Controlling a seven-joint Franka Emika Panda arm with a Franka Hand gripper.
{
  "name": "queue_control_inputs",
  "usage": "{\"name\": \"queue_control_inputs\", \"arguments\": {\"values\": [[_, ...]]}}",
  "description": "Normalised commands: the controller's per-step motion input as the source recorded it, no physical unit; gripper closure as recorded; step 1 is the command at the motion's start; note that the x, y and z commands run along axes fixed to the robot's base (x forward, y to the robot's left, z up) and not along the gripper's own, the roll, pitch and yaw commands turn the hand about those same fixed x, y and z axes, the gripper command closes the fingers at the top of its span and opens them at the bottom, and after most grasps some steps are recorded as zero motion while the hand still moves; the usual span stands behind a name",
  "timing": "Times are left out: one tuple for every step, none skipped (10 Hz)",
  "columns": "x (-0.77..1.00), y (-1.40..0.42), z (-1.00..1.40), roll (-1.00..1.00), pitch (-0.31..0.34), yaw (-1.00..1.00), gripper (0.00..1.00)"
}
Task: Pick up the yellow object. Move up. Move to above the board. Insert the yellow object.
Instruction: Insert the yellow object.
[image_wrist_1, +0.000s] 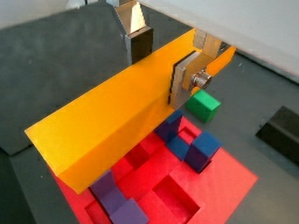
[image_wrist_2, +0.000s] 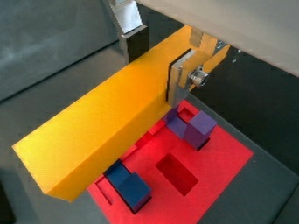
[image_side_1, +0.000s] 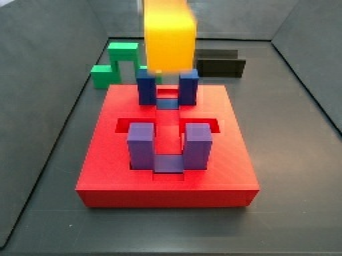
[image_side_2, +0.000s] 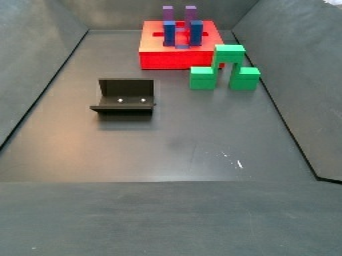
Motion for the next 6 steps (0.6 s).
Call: {"name": "queue_control_inputs", "arguments": {"values": [[0.1, 0.0, -0.87, -0.06, -0.03, 0.0, 1.0], [0.1, 0.0, -0.75, -0.08, -0.001, 0.0, 1.0], [0.16, 0.0, -0.58, -0.02, 0.0, 0.0, 1.0], [0.23, 0.0, -0.44, 0.0, 0.0, 0.0, 1.0], [0.23, 0.0, -0.4, 0.05, -0.007, 0.0, 1.0], [0.17, 0.0, -0.37, 0.12, -0.019, -0.02, 1.0]]}}
